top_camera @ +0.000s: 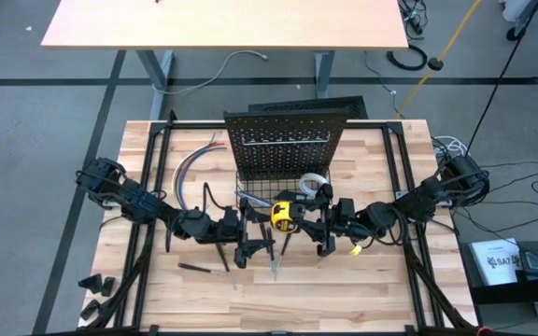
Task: Hang tools onto peg board
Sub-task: Hang the tape measure onto the wire basket on the pegboard
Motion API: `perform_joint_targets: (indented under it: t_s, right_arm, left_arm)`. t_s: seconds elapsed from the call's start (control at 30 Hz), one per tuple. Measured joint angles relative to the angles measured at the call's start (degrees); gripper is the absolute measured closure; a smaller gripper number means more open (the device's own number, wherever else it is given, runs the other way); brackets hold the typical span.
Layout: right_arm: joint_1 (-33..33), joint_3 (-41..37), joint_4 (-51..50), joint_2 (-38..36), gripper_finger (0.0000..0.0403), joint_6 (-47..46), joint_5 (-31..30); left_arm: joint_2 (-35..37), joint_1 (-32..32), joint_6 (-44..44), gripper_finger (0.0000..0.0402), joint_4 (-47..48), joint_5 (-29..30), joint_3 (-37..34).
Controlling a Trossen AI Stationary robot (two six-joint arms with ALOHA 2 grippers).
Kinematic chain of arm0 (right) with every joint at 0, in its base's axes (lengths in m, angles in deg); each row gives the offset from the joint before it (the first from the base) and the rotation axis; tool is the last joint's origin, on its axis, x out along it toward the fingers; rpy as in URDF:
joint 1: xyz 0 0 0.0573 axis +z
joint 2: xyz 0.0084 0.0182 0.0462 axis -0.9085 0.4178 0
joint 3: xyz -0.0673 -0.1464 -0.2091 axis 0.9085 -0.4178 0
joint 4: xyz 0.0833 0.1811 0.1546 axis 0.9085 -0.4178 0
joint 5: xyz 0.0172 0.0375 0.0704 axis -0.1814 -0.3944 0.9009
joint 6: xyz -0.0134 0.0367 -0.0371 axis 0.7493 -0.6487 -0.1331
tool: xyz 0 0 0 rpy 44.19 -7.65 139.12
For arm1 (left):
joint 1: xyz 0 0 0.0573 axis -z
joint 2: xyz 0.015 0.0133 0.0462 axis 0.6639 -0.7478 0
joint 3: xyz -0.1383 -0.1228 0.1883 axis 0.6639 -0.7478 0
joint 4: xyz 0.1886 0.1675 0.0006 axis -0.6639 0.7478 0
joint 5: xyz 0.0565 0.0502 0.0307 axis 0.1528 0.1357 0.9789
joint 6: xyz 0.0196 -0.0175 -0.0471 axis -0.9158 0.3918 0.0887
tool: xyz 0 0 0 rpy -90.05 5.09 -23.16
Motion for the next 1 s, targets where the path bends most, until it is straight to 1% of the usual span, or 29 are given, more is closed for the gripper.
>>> perform_joint_targets:
  t_s: [0.1, 0.33, 0.43, 0.6, 0.63, 0.77, 1.0]
  right_arm:
    - [-0.8, 0.04, -0.22, -0.04, 0.0188, -1.2, 2.36]
    - [-1.9, 0.2, 0.14, -0.26, 0.0188, -1.85, 2.48]
    - [-1.99, 0.2, -0.05, -0.26, 0.0188, -1.83, 1.96]
    - [-1.41, 0.11, -1.66, -0.01, 0.0188, -1.12, 2.38]
    - [-1.36, 0.04, -2.53, 0.21, 0.0188, -1.32, 3.21]
    - [-1.35, -0.11, -3.16, 0.27, 0.0188, -1.75, 2.9]
    - [-1.35, -0.09, -2.88, 0.15, 0.0188, -2.84, 2.78]
  left_arm:
    - [0.0, -0.65, 0.16, 0.0084, -0.12, -0.56, 0.0]
    - [-0.09, -2.22, 0.13, 0.0084, 0.53, -0.76, 2.15]
    - [-0.09, -2.89, 0.12, 0.0084, 1.06, 0.6, 2.51]
    - [-0.09, -2.96, 1.71, 0.0084, 6.4, 0.74, 2.78]
    - [-0.05, -2.99, 2.54, 0.0084, 7.2, 0.83, 3.03]
    - [0.16, -2.95, 2.54, 0.0084, 9.39, 1.04, 3.04]
    - [0.15, -2.99, 2.77, 0.0084, 8.82, 1.1, 3.02]
